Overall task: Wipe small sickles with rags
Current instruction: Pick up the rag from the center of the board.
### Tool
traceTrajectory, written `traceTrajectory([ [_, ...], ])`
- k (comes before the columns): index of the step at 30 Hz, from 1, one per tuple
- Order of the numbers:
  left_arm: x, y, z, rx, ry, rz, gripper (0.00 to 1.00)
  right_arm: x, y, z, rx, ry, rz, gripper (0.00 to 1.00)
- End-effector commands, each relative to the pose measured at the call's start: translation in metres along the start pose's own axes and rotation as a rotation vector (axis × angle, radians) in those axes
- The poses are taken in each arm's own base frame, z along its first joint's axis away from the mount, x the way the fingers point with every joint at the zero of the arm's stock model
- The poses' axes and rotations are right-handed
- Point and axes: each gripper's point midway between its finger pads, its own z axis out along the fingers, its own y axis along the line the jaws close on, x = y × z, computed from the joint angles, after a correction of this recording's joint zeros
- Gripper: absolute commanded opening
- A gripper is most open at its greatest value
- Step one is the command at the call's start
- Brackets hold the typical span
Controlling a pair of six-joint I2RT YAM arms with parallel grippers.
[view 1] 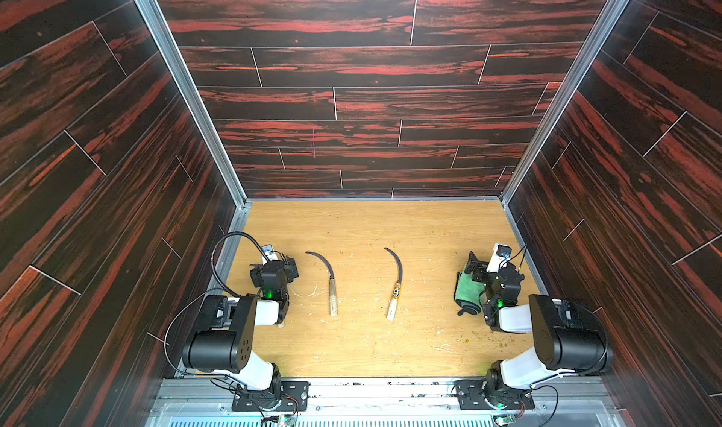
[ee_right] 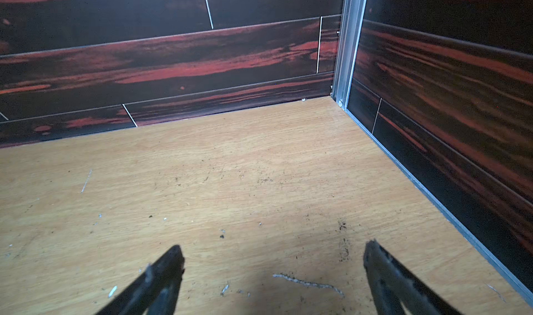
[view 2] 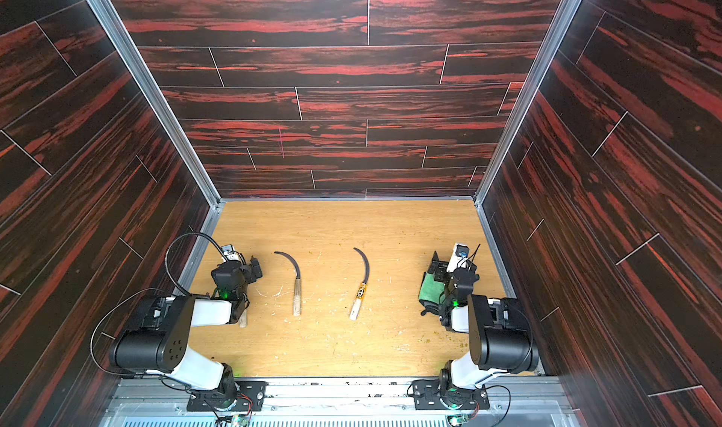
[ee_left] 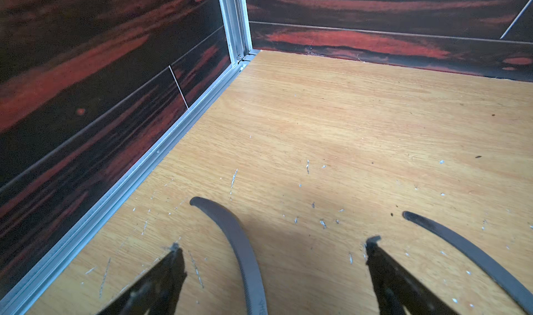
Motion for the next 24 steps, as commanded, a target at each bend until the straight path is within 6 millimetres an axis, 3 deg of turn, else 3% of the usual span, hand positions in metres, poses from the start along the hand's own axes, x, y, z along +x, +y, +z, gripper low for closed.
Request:
traceTrajectory([
  [1,-0.018,0.000,0.000,0.002,-0.044,-0.013,1.00,0.000,0.000,0.003,-0.002,0.001,0.010,0.98],
  [4,-0.035,0.005,-0.002,-0.026,-0.100,-0.028,1.00,-0.001,0.000,0.002,-0.004,-0.004,0.011,0.98],
  [8,-0.057,0.011,-0.014,-0.068,0.035,-0.010,1.00,-0.014,0.001,0.000,0.002,0.007,0.005,0.98],
  [13,-0.094,-0.009,-0.034,0.061,0.060,-0.116,1.00,-0.054,-0.045,-0.015,0.323,0.193,0.164,0.98],
  [17,-0.102,-0.019,-0.045,0.132,0.060,-0.311,1.00,-0.068,-0.018,-0.024,0.208,0.408,0.176,0.98],
  [20,-0.106,-0.044,-0.053,0.281,0.093,-0.337,1.00,-0.062,-0.020,-0.046,0.260,0.583,0.219,0.98],
  [24,-0.108,-0.063,-0.071,0.368,0.160,-0.353,1.00,-0.051,0.000,-0.073,0.183,0.737,0.273,0.98],
])
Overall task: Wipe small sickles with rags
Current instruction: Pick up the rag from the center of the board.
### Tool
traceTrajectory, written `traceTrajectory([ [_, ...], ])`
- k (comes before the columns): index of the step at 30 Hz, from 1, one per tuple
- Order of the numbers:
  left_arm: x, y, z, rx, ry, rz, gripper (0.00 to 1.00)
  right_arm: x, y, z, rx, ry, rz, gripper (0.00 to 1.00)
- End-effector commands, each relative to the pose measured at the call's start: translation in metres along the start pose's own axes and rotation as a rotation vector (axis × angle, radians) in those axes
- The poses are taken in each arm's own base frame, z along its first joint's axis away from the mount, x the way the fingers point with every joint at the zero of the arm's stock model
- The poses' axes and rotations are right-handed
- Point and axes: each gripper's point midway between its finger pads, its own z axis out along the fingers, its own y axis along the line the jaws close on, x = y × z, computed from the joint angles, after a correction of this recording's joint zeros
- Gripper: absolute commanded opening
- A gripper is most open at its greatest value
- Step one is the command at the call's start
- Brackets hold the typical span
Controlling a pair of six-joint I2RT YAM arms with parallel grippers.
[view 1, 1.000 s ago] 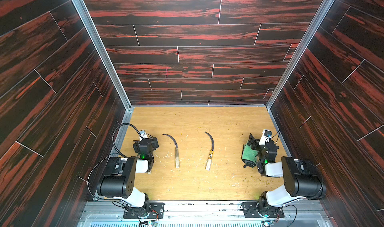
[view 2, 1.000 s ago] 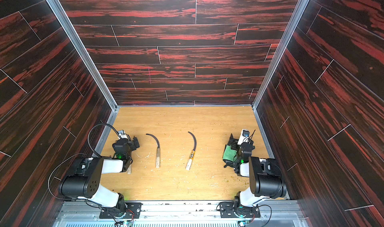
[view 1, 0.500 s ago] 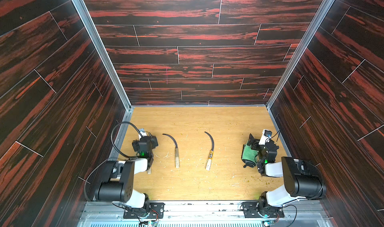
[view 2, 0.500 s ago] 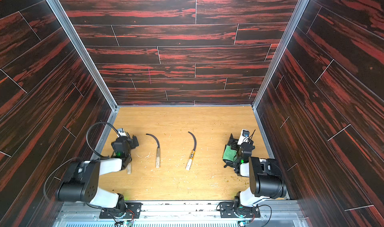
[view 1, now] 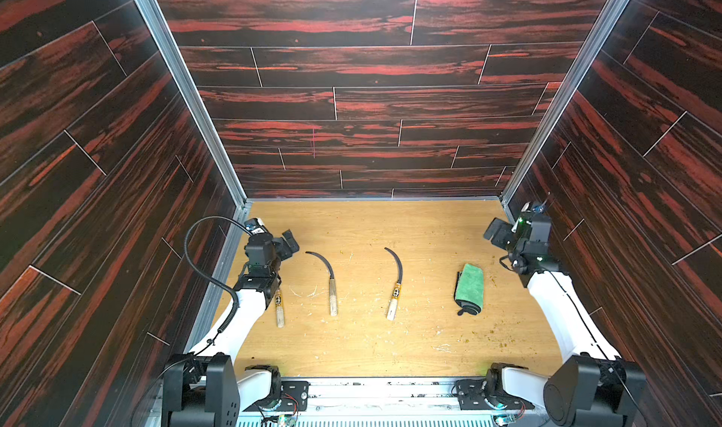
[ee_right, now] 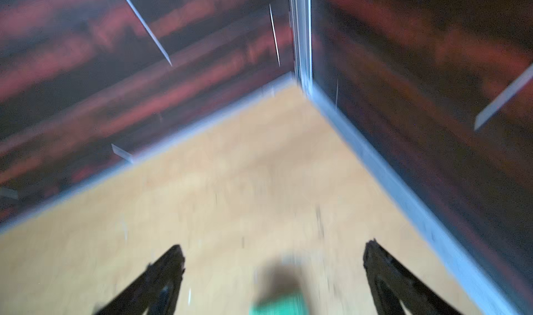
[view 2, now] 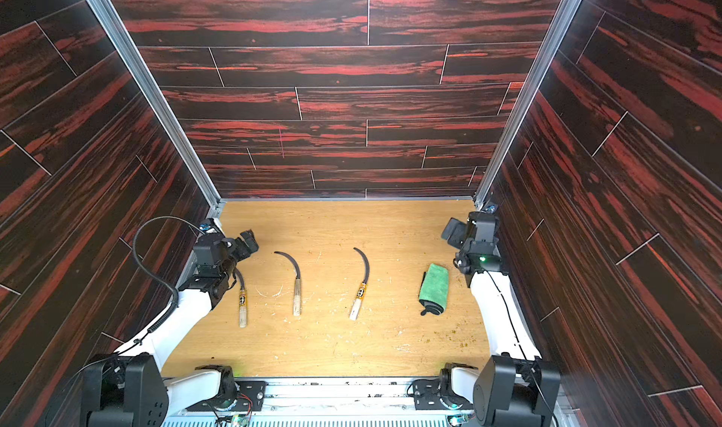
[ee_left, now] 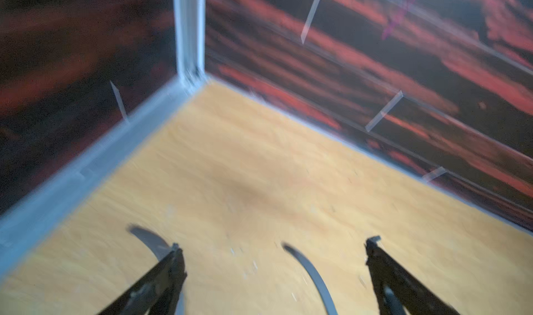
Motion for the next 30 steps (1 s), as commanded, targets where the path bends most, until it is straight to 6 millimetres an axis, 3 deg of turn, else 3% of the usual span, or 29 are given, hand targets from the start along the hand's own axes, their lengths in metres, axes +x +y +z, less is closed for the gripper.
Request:
traceTrajectory([
  [1,0.007,-0.029,-0.018,0.100,0.083,-0.034,1.00,0.083,-0.012,-0.024,0.031,0.384,0.037,0.98],
  [5,0.017,-0.052,-0.037,0.105,0.103,0.060,1.00,0.106,-0.010,-0.032,0.029,0.493,0.043,0.98],
  [12,0.044,-0.087,-0.059,0.177,0.147,0.116,1.00,0.143,-0.020,-0.023,0.072,0.619,0.030,0.93],
  [20,0.068,-0.114,-0.061,0.197,0.197,0.199,1.00,0.185,-0.019,0.001,0.050,0.746,0.041,0.90],
  [30,0.078,-0.145,-0.060,0.242,0.202,0.238,1.00,0.197,-0.025,0.024,0.083,0.791,0.023,0.89],
])
